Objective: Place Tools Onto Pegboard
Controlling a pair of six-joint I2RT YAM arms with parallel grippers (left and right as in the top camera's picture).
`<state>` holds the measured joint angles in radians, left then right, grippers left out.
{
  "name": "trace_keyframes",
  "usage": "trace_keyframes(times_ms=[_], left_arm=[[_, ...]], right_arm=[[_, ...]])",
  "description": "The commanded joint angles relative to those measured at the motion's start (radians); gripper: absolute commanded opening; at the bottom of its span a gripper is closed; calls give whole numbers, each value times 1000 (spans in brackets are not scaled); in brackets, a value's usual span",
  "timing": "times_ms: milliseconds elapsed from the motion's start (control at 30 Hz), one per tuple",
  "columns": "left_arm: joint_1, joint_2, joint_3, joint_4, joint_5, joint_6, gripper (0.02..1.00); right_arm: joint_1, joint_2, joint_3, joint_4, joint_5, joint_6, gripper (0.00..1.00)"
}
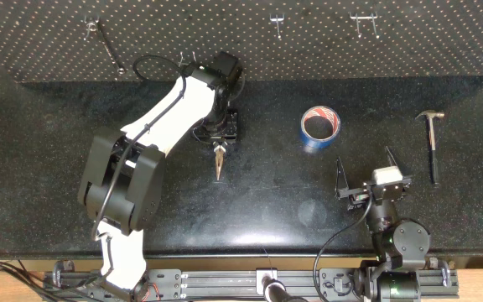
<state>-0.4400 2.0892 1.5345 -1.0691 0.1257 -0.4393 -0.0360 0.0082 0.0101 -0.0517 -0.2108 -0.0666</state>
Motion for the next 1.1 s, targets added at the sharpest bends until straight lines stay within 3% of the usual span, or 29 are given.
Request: trace_keyframes(times_ms=[33, 467, 867, 1100], left_arm=[[-4, 40, 5, 12, 17, -1, 29], [-8, -11, 5, 16, 16, -2, 27], [-40, -246, 5, 29, -176, -1, 31], [-51, -277, 5, 34, -179, -2, 27]], right_arm=[[7, -7, -6, 1, 2, -14, 976], [7, -7, -6, 1, 2, -14, 976], [7, -7, -6, 1, 2, -14, 976], [7, -7, -6, 1, 2, -14, 976]])
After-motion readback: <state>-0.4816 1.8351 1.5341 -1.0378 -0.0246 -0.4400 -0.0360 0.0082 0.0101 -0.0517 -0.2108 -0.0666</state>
